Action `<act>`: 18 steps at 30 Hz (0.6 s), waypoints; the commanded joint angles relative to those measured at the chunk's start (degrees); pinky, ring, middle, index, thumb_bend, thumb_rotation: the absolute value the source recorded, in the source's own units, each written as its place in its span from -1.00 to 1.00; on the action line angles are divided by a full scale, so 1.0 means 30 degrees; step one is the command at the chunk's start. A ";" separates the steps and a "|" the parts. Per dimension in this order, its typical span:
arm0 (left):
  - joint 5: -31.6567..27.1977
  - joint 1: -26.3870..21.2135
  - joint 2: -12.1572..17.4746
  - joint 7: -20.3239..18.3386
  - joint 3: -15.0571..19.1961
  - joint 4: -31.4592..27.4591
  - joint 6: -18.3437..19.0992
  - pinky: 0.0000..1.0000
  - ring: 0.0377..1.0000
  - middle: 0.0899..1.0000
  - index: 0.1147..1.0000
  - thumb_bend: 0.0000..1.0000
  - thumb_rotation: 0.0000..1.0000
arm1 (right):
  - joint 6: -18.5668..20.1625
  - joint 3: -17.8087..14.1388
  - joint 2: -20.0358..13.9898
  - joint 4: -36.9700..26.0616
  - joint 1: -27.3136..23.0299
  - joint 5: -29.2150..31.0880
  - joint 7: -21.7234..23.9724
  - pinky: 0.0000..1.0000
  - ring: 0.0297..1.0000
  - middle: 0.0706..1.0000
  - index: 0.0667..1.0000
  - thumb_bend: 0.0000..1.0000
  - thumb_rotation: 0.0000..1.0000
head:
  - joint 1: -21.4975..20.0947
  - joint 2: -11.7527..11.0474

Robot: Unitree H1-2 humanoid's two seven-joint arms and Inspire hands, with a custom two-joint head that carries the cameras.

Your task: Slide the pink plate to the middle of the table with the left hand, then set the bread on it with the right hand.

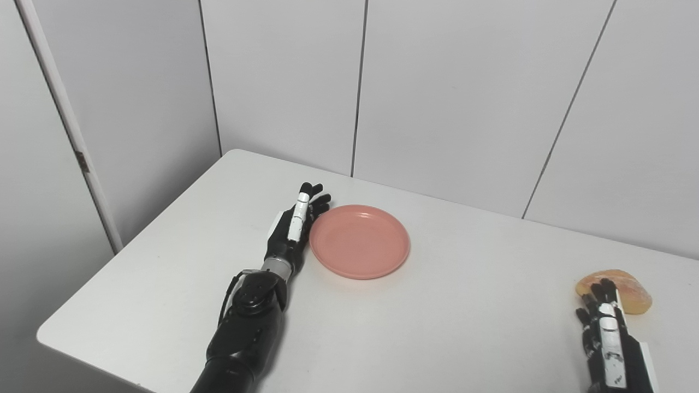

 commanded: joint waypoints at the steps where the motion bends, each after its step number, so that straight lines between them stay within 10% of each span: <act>1: 0.0102 -0.0379 -0.0006 -0.0299 -0.0174 -0.0508 0.0188 0.84 0.78 0.73 0.75 0.51 1.00 | -0.0973 0.0167 0.0266 0.0328 0.0003 -0.0134 0.0041 1.00 1.00 1.00 1.00 0.25 0.72 | -0.0321 0.0133; 18: 0.0332 -0.0574 -0.0435 -0.0835 -0.1203 -0.0713 0.0730 0.85 0.80 0.75 0.75 0.47 1.00 | -0.0139 0.0490 0.0961 -0.0844 0.0108 -0.1333 -0.0970 1.00 0.98 0.98 1.00 0.15 0.72 | -0.2436 0.0836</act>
